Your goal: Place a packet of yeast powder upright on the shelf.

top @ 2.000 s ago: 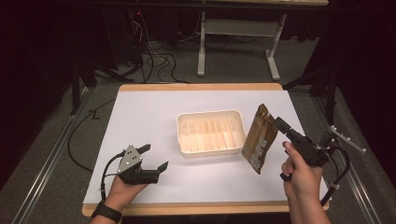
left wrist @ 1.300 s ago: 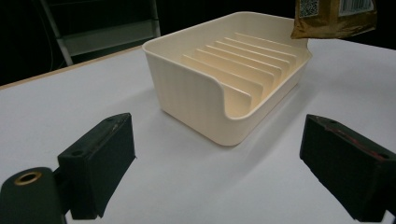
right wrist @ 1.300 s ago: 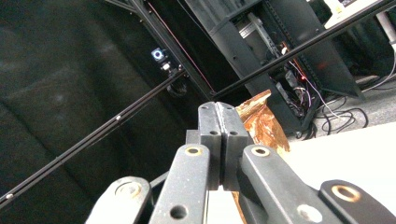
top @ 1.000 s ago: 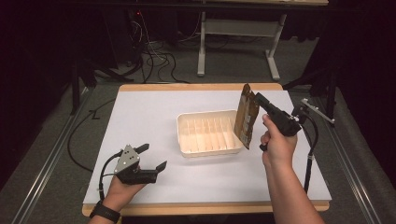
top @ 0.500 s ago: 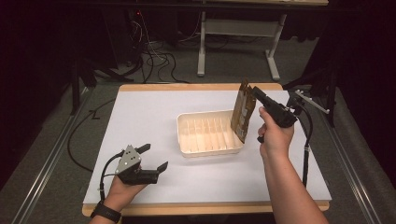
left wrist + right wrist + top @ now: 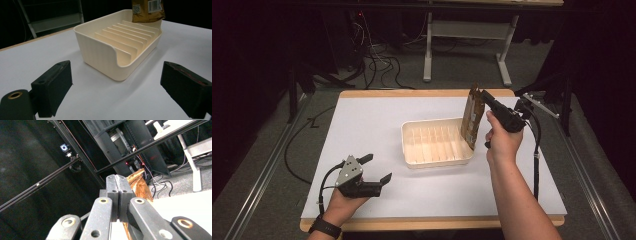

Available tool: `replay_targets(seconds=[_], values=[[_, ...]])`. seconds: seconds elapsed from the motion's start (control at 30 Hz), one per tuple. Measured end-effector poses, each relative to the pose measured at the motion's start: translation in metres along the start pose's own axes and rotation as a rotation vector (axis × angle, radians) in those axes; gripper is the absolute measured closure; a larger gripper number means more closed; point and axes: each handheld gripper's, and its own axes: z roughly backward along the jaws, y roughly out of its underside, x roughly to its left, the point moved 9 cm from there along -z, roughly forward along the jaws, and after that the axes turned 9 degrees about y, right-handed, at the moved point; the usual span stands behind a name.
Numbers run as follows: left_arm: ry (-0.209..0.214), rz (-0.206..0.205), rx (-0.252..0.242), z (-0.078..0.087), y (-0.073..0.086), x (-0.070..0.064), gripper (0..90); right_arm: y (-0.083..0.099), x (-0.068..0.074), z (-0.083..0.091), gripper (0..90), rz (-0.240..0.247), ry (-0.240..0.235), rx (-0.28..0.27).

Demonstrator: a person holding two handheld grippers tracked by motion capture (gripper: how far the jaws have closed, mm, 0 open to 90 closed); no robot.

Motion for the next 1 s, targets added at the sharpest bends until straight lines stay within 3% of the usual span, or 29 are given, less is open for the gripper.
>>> replay_targets(seconds=[0.43,0.63,0.87,1.0], values=[[-0.002,-0.005,-0.001,0.0,0.0,0.0,10.8,0.005,-0.006,-0.013,90.0,0.014,0.023,0.007],[0.0,-0.005,0.001,-0.001,0.0,0.0,10.8,0.014,-0.008,-0.016,90.0,0.046,0.038,0.034],[-0.002,-0.006,0.003,0.0,0.0,0.001,10.8,0.025,-0.014,-0.018,90.0,0.048,0.056,0.06],[-0.001,-0.009,0.005,-0.001,0.001,0.001,10.8,0.033,-0.021,-0.016,90.0,0.08,0.077,0.088]])
